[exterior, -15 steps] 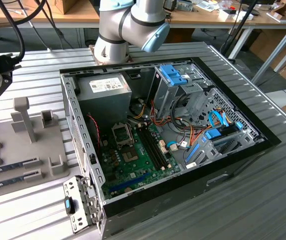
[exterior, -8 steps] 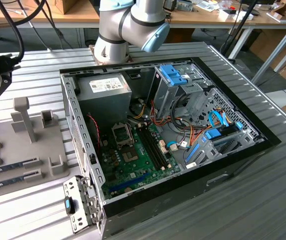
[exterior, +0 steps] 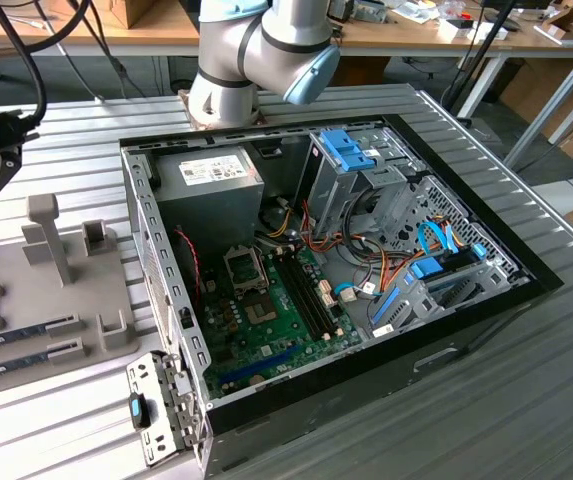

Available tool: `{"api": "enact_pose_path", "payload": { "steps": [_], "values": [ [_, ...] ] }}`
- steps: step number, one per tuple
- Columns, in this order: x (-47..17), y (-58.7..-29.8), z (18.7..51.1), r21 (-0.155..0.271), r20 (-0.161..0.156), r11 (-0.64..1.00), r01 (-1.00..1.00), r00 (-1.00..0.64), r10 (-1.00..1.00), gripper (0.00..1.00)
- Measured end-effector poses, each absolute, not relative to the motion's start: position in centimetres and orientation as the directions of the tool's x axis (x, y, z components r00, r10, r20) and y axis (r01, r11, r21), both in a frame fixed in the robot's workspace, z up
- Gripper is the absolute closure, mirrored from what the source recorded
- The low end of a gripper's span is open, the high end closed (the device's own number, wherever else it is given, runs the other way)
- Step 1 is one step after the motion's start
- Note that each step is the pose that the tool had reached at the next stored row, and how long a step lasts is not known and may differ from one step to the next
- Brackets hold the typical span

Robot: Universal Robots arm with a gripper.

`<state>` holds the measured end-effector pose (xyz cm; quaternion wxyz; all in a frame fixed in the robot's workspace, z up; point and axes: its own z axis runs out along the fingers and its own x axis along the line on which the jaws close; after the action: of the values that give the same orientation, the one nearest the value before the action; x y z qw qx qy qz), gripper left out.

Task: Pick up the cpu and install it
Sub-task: 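Reach for the cpu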

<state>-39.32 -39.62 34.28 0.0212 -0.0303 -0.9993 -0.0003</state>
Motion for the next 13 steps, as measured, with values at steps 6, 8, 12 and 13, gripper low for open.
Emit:
{"api": "enact_pose_path", "payload": {
  "steps": [6, 8, 12, 13],
  "values": [
    [-39.44, -39.61, 34.17, -0.001, 0.042, 0.998, 0.061, -0.997, 0.061, 0.89],
    [-39.47, -39.60, 34.15, -0.001, 0.042, 0.998, 0.061, -0.997, 0.061, 0.89],
    [-39.56, -39.59, 34.06, -0.001, 0.042, 0.998, 0.061, -0.997, 0.061, 0.89],
    [-39.57, -39.59, 34.05, -0.001, 0.042, 0.998, 0.061, -0.997, 0.061, 0.89]
  ]
}}
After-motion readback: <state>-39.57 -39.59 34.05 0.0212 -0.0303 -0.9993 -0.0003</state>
